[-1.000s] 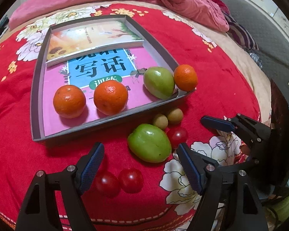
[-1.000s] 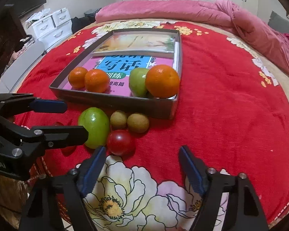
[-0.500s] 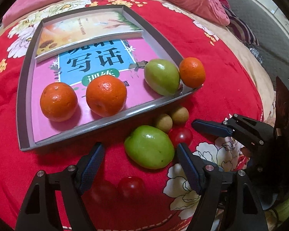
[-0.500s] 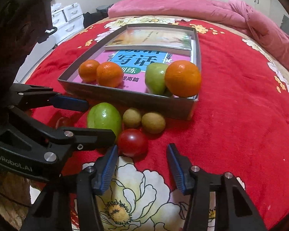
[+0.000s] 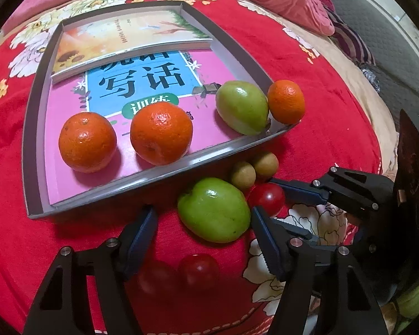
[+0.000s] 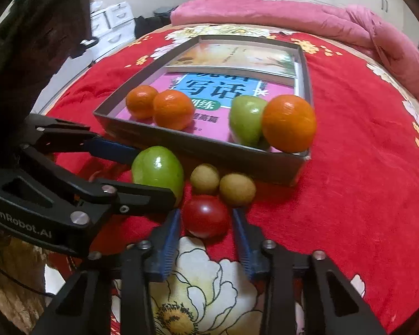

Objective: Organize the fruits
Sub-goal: 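Grasp a large green guava with the left tool while the right tool grasps a red tomato, then carry the guava to the tray with the left tool while the right tool lowers the tomato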

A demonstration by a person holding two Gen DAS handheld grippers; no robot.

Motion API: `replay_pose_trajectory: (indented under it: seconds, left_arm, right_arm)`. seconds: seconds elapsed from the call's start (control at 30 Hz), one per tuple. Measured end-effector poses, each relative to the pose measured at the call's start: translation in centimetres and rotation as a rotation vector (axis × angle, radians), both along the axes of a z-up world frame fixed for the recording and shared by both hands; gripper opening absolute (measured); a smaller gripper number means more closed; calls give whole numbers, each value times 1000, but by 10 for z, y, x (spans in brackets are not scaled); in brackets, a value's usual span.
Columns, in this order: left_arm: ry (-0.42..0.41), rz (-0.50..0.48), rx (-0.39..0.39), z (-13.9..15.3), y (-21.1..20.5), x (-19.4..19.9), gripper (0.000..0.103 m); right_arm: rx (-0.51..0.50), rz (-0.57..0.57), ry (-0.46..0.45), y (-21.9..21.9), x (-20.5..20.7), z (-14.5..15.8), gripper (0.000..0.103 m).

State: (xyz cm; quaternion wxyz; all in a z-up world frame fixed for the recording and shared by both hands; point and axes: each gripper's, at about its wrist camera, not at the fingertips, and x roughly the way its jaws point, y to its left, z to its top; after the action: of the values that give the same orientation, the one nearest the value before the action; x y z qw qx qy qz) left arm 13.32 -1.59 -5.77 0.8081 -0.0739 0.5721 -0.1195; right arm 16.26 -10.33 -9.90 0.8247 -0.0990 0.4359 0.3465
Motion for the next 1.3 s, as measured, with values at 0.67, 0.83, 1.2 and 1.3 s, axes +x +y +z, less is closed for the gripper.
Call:
replay_pose_trajectory:
  seconds: [0.67,0.83,1.2,1.3]
  left_arm:
    - [-20,24,-29,-3,-7,0,56]
    - [-37,27,-41,2,-5,-4,56]
    - [-73,64,-59,19,11,-18,56]
    - [-90,75,-63,27,16,-22,56]
  right_arm:
    - [52,-93,-5,-31,0,16,33]
    - [79,-95,-22,-33,0,22,33]
    - [123,-74,-53,-31,-4,31,33]
    - [129,-75,-60,-32,-4,33,33]
